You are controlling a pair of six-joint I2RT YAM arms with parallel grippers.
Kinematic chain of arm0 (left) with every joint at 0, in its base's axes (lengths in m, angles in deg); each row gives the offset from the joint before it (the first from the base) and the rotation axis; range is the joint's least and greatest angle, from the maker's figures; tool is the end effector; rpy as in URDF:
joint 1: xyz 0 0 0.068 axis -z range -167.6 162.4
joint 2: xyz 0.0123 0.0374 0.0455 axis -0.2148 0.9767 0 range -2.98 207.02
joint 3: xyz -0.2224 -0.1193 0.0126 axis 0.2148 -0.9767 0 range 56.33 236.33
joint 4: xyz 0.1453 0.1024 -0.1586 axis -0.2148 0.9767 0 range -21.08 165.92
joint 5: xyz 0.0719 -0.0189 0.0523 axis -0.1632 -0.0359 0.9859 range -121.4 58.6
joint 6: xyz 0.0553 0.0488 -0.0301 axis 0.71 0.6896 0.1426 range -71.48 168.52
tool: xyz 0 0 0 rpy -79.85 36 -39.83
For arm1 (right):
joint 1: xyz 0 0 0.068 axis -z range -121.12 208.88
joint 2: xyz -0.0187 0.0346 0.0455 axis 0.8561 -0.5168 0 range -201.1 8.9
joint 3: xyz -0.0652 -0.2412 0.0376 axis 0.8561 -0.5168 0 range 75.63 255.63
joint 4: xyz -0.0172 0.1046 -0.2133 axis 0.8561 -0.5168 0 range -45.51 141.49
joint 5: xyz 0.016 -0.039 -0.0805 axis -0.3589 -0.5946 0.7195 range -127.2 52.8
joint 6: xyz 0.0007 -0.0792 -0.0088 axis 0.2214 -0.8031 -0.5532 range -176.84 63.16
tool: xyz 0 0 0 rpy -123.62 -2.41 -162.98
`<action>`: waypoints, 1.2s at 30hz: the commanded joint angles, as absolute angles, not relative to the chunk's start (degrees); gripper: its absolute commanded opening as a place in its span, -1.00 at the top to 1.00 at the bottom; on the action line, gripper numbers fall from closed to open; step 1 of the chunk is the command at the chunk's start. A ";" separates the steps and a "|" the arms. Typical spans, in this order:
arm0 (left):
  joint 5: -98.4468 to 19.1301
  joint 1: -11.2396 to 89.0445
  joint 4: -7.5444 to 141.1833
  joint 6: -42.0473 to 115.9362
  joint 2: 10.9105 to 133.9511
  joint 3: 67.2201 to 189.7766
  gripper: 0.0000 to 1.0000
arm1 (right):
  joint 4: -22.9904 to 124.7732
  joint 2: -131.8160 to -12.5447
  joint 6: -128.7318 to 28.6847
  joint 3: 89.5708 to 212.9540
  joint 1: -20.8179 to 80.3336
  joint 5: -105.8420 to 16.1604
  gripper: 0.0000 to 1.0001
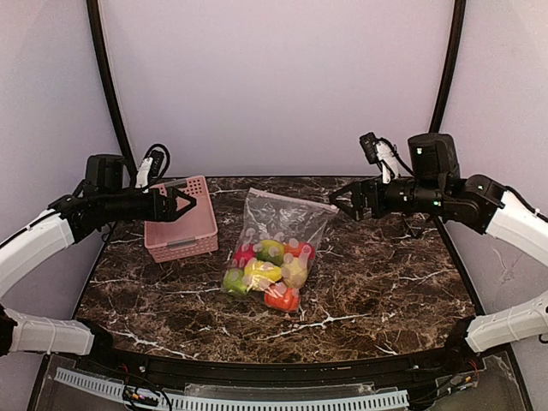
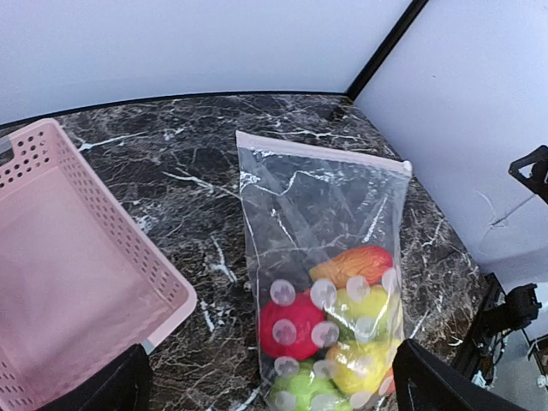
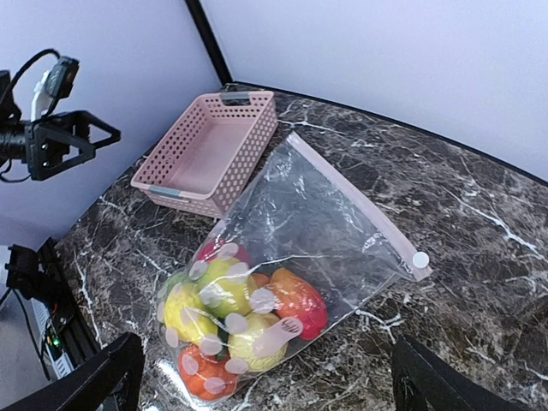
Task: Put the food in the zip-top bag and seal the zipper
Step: Set the zipper food storage bag at the center of the board, then reset both arms
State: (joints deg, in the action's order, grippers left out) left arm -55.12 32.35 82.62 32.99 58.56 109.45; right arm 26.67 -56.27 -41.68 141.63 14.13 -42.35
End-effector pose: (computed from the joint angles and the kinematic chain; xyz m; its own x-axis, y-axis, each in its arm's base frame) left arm 0.2325 -0.1137 0.3029 -0.5184 -0.0726 -0.8520 0.5437 0.7411 -0.3940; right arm 0.1853 0.1923 0.3394 -0.4771 -0.1064 -0.8724 -0.6576 0.7018 0.2741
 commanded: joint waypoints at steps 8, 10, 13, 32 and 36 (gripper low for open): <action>-31.25 26.33 76.50 29.91 53.90 99.07 -0.97 | 37.36 -51.77 -34.13 127.94 29.62 -45.47 -0.97; -28.47 24.05 74.91 29.66 52.62 96.92 -0.97 | 39.42 -51.04 -33.59 125.13 33.10 -46.70 -0.97; -26.25 20.56 74.04 29.61 49.49 93.20 -0.97 | 41.92 -49.70 -33.45 121.13 38.39 -47.04 -0.97; -20.89 14.25 45.20 42.51 34.64 65.97 -0.97 | 74.72 -23.41 -46.73 85.58 52.38 -37.40 -0.97; -20.53 14.25 41.37 44.64 36.03 63.57 -0.97 | 79.58 -20.31 -48.79 80.40 52.38 -34.31 -0.97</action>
